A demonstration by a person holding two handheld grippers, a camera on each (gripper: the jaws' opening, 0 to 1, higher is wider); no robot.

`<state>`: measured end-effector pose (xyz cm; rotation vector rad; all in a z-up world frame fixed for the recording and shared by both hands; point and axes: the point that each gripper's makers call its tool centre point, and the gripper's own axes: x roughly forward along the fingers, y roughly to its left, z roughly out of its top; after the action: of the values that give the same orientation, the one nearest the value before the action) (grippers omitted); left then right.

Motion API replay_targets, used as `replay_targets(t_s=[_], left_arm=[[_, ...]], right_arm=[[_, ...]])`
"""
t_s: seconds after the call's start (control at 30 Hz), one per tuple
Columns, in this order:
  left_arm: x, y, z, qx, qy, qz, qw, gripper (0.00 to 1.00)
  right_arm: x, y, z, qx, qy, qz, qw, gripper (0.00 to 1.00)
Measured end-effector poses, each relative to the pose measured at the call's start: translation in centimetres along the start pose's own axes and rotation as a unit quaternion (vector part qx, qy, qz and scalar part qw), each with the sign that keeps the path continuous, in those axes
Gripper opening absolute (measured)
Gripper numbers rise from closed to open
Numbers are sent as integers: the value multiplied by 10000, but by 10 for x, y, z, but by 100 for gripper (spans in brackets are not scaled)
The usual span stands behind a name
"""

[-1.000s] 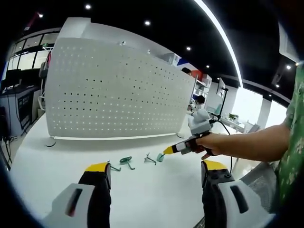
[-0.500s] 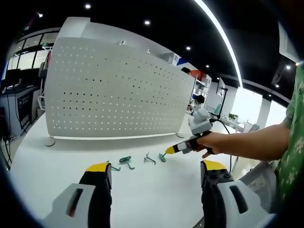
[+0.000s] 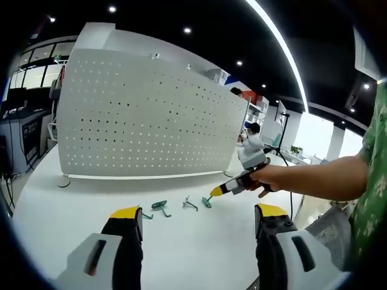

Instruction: Insert the hook assembly into the mounting plate slot until the hook locks in place.

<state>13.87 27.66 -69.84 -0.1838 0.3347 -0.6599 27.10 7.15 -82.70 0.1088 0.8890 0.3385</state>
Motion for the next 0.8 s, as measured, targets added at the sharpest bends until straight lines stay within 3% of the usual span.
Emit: replay_targets(t_s=[0.13, 0.8], left_arm=[[0, 0, 0, -1, -6, -12, 10000, 78], [-1, 4, 0, -44, -8, 62, 10000, 77]], right_arm=[[4, -1, -1, -41, 319, 93, 9994, 13], [22, 4, -8, -225, 840, 332, 9957, 8]])
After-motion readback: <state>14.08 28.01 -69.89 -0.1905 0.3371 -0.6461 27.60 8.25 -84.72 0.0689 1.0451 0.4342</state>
